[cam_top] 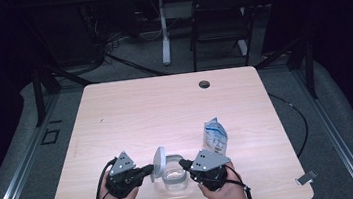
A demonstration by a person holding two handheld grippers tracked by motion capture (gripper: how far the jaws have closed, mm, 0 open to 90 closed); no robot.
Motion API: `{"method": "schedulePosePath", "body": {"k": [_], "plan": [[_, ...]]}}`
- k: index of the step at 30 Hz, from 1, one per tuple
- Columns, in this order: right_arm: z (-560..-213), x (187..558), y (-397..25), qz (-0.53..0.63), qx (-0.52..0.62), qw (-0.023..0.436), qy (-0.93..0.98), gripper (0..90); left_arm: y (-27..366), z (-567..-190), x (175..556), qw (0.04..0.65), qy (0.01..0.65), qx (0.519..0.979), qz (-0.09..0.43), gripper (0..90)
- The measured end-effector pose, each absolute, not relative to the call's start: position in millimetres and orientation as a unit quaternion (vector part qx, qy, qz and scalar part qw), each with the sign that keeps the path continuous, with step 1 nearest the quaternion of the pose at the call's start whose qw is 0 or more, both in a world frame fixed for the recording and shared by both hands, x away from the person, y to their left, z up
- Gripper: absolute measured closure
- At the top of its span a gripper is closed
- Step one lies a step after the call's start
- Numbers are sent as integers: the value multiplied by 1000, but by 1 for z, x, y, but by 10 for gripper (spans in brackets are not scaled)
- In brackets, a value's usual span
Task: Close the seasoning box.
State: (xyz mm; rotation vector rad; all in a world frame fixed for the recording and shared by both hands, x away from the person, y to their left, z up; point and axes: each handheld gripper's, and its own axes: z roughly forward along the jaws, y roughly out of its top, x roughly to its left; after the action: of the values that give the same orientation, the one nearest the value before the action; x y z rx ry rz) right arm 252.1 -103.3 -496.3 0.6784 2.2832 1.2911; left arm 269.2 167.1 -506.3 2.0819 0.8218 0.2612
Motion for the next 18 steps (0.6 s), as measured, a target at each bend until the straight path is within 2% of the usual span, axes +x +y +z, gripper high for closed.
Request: {"method": "schedulePosePath", "body": {"k": [18], "plan": [[-498,252,-108,466,252,217,820,881,168,-511,269,428,333,834,104,900]]}}
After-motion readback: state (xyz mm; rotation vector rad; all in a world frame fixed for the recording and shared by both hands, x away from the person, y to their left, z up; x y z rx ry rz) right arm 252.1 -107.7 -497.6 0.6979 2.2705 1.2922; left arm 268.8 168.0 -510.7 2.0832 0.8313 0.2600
